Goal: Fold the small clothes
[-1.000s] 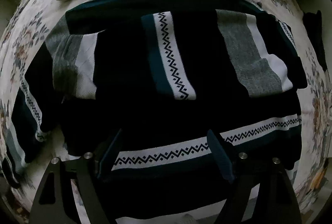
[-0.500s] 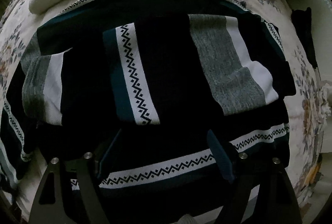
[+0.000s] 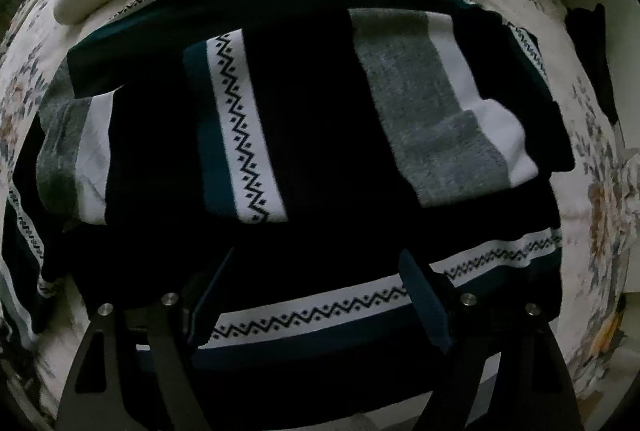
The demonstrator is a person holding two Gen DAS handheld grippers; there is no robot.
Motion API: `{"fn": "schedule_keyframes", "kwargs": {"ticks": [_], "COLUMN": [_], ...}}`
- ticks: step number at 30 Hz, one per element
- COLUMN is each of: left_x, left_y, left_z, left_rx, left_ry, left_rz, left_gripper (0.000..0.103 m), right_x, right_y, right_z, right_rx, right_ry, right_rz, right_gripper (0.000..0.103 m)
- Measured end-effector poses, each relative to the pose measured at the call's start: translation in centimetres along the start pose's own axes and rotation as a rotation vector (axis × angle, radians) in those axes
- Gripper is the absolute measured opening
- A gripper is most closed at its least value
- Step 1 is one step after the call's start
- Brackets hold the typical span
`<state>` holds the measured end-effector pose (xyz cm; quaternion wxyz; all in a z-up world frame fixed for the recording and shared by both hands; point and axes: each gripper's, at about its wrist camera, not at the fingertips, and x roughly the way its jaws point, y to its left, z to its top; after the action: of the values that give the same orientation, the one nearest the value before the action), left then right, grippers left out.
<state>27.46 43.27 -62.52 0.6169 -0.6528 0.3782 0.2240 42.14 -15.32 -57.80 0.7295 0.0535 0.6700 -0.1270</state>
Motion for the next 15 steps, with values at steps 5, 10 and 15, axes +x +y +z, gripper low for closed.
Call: {"fn": "schedule_keyframes", "kwargs": {"ticks": [5,10,15], "left_x": [-1.2,-2.2,-2.8], "left_y": [-2.2,-5.6,-10.8], "left_z": [-0.3,-1.0,-3.9], "left_rx": [0.114,0.313,0.573], "left_ry": [-0.089,-0.199,-0.269], "left_rz": [0.098,0.238,0.318], "left_gripper": [0.051,0.010,0.007], "right_x": [0.1,-0.2,-0.3], "right_y": [-1.2,-0.7,-0.2], "right_z": [1.0,1.5,2.0], "right_rx": [0.022,0.019,-0.018], "right_ry": [-0.021,-0.039,-0.044], "right_rz": [-0.008,-0.001,-0.045], "right_gripper": [0.084,0.084,0.084]}}
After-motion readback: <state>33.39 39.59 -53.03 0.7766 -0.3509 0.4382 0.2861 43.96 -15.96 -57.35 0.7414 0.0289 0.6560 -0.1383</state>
